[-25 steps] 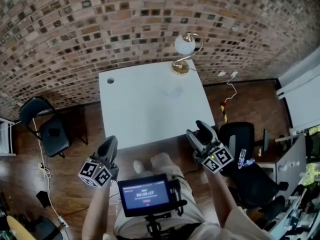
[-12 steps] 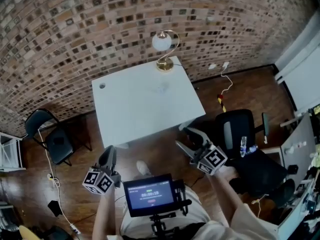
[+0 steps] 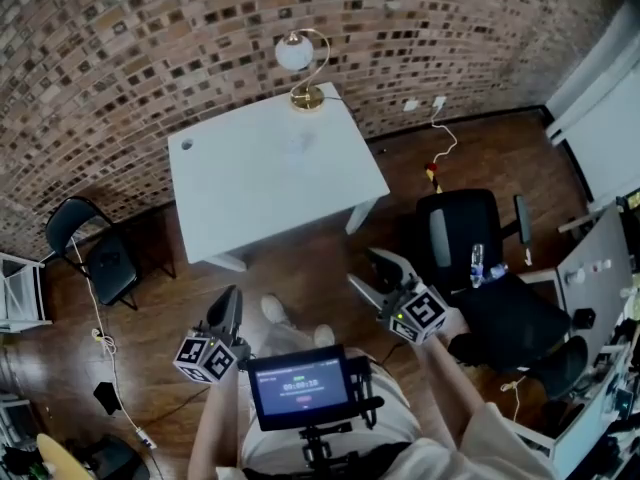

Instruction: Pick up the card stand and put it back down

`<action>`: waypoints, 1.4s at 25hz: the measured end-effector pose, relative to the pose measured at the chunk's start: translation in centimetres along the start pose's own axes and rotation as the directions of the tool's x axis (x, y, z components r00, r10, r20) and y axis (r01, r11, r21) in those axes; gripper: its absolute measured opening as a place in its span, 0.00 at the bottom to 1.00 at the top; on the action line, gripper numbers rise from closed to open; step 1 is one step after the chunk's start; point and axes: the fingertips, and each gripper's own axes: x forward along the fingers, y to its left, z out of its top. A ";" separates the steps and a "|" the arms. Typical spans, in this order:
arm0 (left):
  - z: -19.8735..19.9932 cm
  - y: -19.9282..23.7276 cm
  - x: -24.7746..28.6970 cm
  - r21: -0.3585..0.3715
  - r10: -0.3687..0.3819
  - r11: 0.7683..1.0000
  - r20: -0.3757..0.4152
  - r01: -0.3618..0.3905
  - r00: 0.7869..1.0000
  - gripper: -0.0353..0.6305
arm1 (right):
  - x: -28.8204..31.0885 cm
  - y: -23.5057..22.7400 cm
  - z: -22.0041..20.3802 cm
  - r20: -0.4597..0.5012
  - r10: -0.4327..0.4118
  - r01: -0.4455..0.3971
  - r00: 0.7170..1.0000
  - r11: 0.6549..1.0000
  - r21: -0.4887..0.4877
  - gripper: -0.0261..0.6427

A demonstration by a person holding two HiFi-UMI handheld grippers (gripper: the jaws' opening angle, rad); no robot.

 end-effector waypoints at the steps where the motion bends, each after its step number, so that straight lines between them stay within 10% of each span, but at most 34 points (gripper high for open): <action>1: -0.5 -0.3 -0.4 -0.001 0.005 1.000 -0.007 -0.005 1.000 0.05 | -0.6 0.4 -0.4 -0.008 0.010 -0.010 1.000 1.000 -0.008 0.39; 23: -0.8 2.4 -0.4 0.070 0.051 0.997 -0.123 -0.042 0.991 0.05 | -0.5 2.5 0.5 0.047 -0.075 0.075 0.996 0.997 0.004 0.38; 35: 2.7 -2.0 0.8 -0.122 -0.354 0.929 -0.024 0.348 0.935 0.12 | 5.4 9.1 4.2 0.151 0.057 -0.083 0.987 0.982 0.168 0.38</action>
